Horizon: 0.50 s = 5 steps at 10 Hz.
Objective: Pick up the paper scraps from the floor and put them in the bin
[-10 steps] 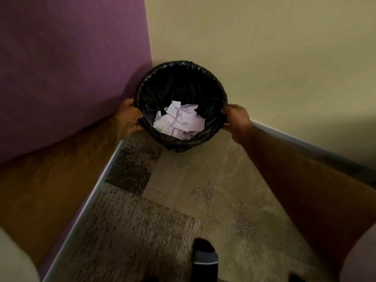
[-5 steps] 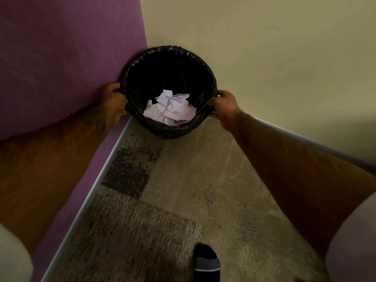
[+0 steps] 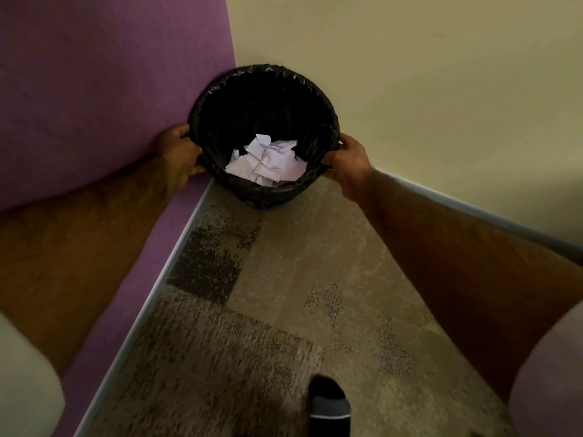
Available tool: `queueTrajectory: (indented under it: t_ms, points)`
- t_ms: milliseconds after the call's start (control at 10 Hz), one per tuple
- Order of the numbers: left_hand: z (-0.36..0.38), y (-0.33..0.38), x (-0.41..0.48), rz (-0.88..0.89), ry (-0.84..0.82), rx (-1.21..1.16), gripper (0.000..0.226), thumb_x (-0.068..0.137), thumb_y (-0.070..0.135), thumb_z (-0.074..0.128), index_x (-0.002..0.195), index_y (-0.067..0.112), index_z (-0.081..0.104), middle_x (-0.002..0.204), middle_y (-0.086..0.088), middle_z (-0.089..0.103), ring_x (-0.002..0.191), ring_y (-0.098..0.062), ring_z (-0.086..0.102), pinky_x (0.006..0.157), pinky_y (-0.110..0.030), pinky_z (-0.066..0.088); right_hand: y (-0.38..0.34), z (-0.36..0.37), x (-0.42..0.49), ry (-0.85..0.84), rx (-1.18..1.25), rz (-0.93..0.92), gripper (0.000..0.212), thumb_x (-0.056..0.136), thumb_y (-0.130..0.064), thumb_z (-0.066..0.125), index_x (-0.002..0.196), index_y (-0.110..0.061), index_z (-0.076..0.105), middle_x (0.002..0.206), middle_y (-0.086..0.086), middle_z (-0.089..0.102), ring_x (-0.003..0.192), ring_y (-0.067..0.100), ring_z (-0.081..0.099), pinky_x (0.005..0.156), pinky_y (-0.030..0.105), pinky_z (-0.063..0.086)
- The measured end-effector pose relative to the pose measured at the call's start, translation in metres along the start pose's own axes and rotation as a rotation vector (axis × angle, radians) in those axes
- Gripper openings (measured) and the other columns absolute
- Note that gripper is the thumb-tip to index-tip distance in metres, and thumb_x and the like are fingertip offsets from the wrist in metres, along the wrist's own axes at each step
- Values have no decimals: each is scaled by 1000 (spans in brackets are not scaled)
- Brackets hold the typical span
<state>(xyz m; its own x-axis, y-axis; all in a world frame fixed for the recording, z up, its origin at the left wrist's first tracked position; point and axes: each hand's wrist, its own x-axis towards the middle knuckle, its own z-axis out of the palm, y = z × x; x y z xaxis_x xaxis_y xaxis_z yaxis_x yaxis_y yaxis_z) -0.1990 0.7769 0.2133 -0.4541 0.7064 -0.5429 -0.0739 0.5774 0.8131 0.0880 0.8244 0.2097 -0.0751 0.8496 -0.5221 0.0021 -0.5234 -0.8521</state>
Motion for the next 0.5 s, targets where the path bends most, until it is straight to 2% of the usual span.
queueTrajectory:
  t_ms: [100,200,300,400,500]
  points:
    - [4,1,-11,-28,-31,28,54,91,-8,41,138,17,49,120,-3,63,102,-22,63,77,-38,54,-9,3,-9,17,-66,24,56,81,5,58,133,-14,50,121,11,65,104,31,67,66,34,58]
    - [10,3,-28,-33,-12,83,42,93,-2,45,133,12,49,111,-6,60,94,-23,60,74,-35,50,-19,-1,-23,54,-210,-5,56,83,-6,60,137,-16,49,120,10,64,100,26,65,68,34,53]
    - [14,2,-69,-23,-55,256,36,92,4,54,127,3,55,113,-19,60,97,-31,59,84,-40,48,-43,-7,-60,105,-410,-105,54,88,-12,65,139,-11,49,126,11,59,104,23,59,85,40,52]
    - [19,24,-99,85,-112,366,39,86,10,59,125,4,58,122,-21,61,111,-35,59,98,-47,48,-78,-17,-84,129,-565,-154,61,87,-16,68,144,-10,45,142,13,52,123,28,56,100,40,49]
    - [17,71,-150,290,-184,542,46,88,11,59,133,6,53,130,-11,56,121,-27,53,106,-44,42,-120,-42,-135,125,-801,-198,67,88,-19,66,149,-13,40,150,14,43,134,30,47,111,35,39]
